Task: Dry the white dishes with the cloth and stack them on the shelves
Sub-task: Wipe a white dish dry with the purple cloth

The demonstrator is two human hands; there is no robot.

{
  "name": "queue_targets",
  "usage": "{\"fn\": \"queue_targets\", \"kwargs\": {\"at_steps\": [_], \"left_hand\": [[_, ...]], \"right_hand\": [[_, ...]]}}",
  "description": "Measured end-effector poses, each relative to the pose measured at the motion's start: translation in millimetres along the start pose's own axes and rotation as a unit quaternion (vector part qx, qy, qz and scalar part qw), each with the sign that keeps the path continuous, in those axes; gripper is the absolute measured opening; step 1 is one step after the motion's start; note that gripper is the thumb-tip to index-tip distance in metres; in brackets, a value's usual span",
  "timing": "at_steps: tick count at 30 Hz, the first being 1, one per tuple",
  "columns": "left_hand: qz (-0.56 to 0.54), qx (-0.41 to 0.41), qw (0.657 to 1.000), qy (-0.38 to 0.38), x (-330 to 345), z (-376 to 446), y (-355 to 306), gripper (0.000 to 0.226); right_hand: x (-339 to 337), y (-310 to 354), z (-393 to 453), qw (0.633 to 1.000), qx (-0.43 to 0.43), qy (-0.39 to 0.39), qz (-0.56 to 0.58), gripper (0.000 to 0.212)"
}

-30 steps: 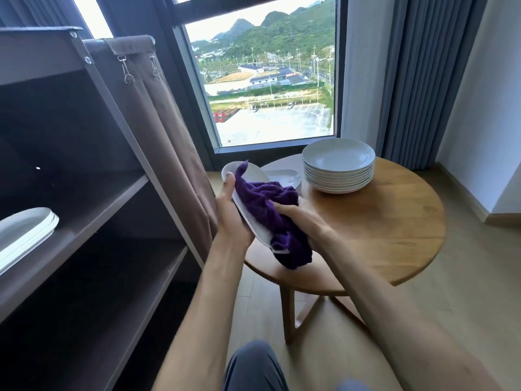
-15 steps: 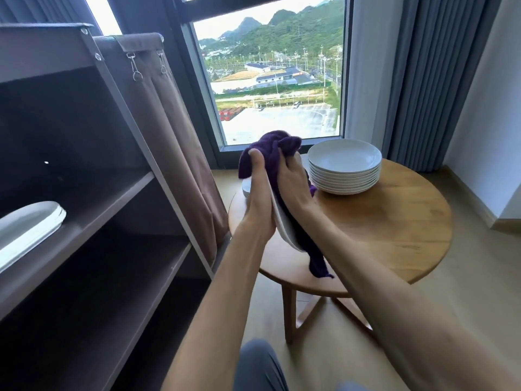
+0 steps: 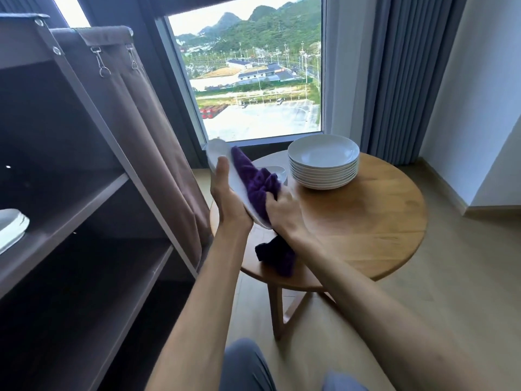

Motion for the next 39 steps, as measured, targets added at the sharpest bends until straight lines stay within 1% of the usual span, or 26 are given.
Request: {"fn": "queue_targets", "kwargs": {"at_steps": [1,3,4,6,7,8,10,12,14,16,18,19,20,22,23,24,25,26,28,30,31,32,36,39], "left_hand": [[0.037,-0.001,0.999,0.013,1,-2,-2,0.108],[0.104,0.007,0.994,0.031,5,-11,-4,0.113],[0.128,0.007,0.992,0.02,8,-15,-3,0.11],[0.161,0.004,0.987,-0.005,9,-24,7,0.092],[0.166,-0.001,0.986,-0.005,10,-29,15,0.083],[0.162,-0.006,0.987,-0.006,13,-33,20,0.08],[0.151,-0.008,0.988,-0.03,18,-31,18,0.076],[0.145,0.003,0.988,-0.058,26,-24,2,0.072],[0.087,-0.007,0.995,-0.039,33,-20,-5,0.076],[0.017,-0.018,0.999,-0.023,37,-19,-6,0.068],[-0.014,-0.027,0.999,-0.013,35,-17,-15,0.061],[-0.011,-0.033,0.999,-0.021,34,-14,-25,0.061],[0.018,-0.034,0.999,-0.038,31,-12,-35,0.063],[0.072,-0.024,0.995,-0.064,23,-9,-48,0.073],[0.089,-0.022,0.994,-0.066,21,-10,-49,0.082],[0.106,-0.029,0.992,-0.066,20,-11,-45,0.092],[0.106,-0.042,0.991,-0.066,19,-15,-39,0.094],[0.093,-0.059,0.992,-0.064,19,-19,-32,0.093],[0.072,-0.092,0.992,-0.053,21,-29,-18,0.085],[0.074,-0.118,0.99,-0.036,23,-40,-3,0.065],[0.07,-0.119,0.99,-0.03,26,-46,4,0.053],[0.062,-0.115,0.991,-0.021,29,-49,12,0.047],[0.013,-0.096,0.995,0.0,43,-39,13,0.048],[-0.026,-0.06,0.998,-0.004,46,-25,4,0.047]], "right_hand": [[-1,-4,2,0.999,0.03,-0.009,-0.014,0.031],[-5,-3,7,0.998,0.04,-0.042,-0.022,0.032],[-8,1,11,0.997,0.028,-0.07,-0.013,0.03],[-11,19,21,0.992,-0.011,-0.123,0.002,0.028],[-13,29,27,0.989,-0.037,-0.141,-0.001,0.028],[-13,38,32,0.987,-0.061,-0.148,-0.005,0.027],[-11,48,36,0.985,-0.091,-0.144,0.022,0.023],[-8,54,29,0.983,-0.102,-0.119,0.099,0.021],[-5,62,18,0.972,-0.131,-0.076,0.179,0.017],[-4,72,11,0.954,-0.165,-0.049,0.244,0.017],[-11,77,7,0.941,-0.179,-0.005,0.288,0.018],[-16,74,5,0.942,-0.184,0.024,0.279,0.017],[-20,68,0,0.948,-0.191,0.051,0.251,0.016],[-26,46,-11,0.965,-0.178,0.087,0.173,0.02],[-28,34,-17,0.973,-0.161,0.087,0.139,0.02],[-28,23,-19,0.98,-0.149,0.072,0.107,0.018],[-28,14,-19,0.988,-0.133,0.046,0.068,0.012],[-28,8,-16,0.993,-0.115,0.02,0.025,0.008],[-30,5,-4,0.997,-0.066,-0.023,-0.037,0.021],[-32,14,10,0.995,-0.044,-0.074,-0.043,0.024],[-33,23,16,0.994,-0.047,-0.096,-0.039,0.023],[-35,32,23,0.992,-0.054,-0.112,-0.033,0.023],[-37,60,28,0.987,-0.121,-0.1,0.04,0.019],[-33,71,16,0.974,-0.179,-0.08,0.112,0.014]]}}
Point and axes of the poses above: each hand's wrist, its own z-axis towards the middle knuckle, its own x-axis out of the palm, y = z × x, the point moved 2 cm from there along z, towards the middle knuckle, and after that the axes turned 7 degrees about -x, right-handed, at the moved point
